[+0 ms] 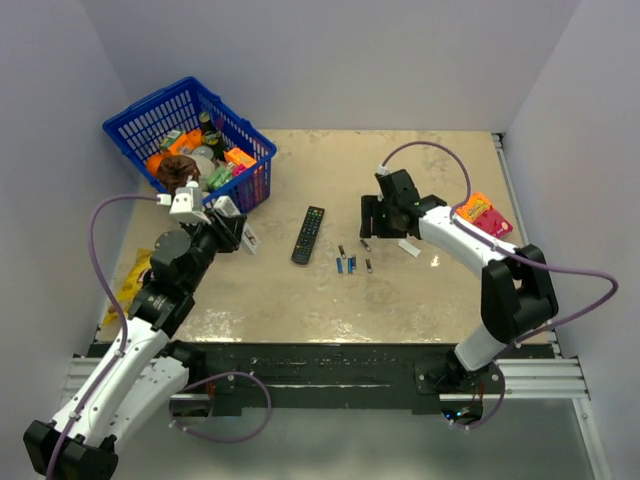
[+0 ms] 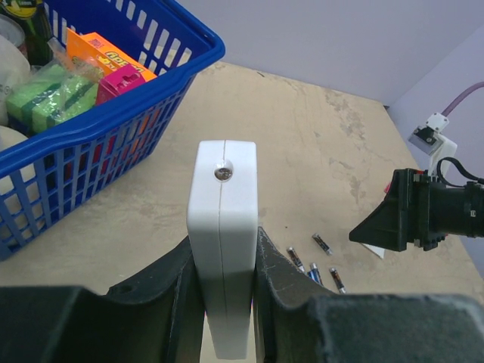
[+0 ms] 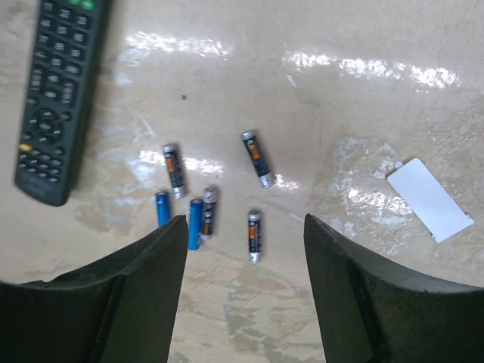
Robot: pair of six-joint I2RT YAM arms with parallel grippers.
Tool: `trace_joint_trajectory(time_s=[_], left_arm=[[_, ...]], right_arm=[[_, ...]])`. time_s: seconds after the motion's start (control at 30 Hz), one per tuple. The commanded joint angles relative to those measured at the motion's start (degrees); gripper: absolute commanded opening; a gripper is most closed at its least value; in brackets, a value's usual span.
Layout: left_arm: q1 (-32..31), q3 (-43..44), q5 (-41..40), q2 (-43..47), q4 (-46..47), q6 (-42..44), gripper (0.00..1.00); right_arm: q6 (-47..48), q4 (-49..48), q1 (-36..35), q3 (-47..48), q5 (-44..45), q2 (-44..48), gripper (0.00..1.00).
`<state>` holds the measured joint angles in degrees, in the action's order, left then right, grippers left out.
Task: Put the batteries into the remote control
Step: Pick up the battery from the center of the board.
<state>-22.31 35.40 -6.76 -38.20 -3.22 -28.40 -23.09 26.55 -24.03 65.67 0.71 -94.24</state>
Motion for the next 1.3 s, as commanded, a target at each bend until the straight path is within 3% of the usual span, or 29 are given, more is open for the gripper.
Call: trace_joint_trajectory(time_s=[0.0, 0.37, 0.53, 0.7, 0.83, 1.1, 1.27], left_arm=[[-0.28, -1.38, 3.86, -0.30, 7.26, -2.88, 0.00], [-0.63, -7.27, 21.16, -3.46, 22.81, -7.80, 0.00], [-0.63, -9.82, 22.15, -5.92, 29.75, -10.35, 0.00], [-0.63, -8.24, 27.67, -9.52, 29.68, -7.55, 0.00], [-0.63, -8.33, 29.96, -10.14, 32.57, -7.28, 0.00], [-0.19, -6.47, 32.25, -12.78, 30.02, -3.77, 0.00], [0.07, -9.91, 33.04, -10.85, 32.05, -4.21, 0.00]], right_arm=[[1.47, 0.09, -2.16, 0.43, 3.86, 5.55, 0.65], [1.91, -3.35, -3.22, -2.21, 0.52, 14.60, 0.71], [6.04, -8.94, -3.21, -5.53, 1.22, 19.61, 0.75], [4.83, -16.43, -3.13, -10.64, -1.84, 22.96, 0.81], [1.38, -16.53, -3.21, -11.35, -4.75, 20.69, 0.98], [1.74, -1.42, -5.58, -2.83, 4.02, 10.83, 0.98], [-1.25, 3.06, -8.83, -1.60, 6.31, 7.93, 0.82]])
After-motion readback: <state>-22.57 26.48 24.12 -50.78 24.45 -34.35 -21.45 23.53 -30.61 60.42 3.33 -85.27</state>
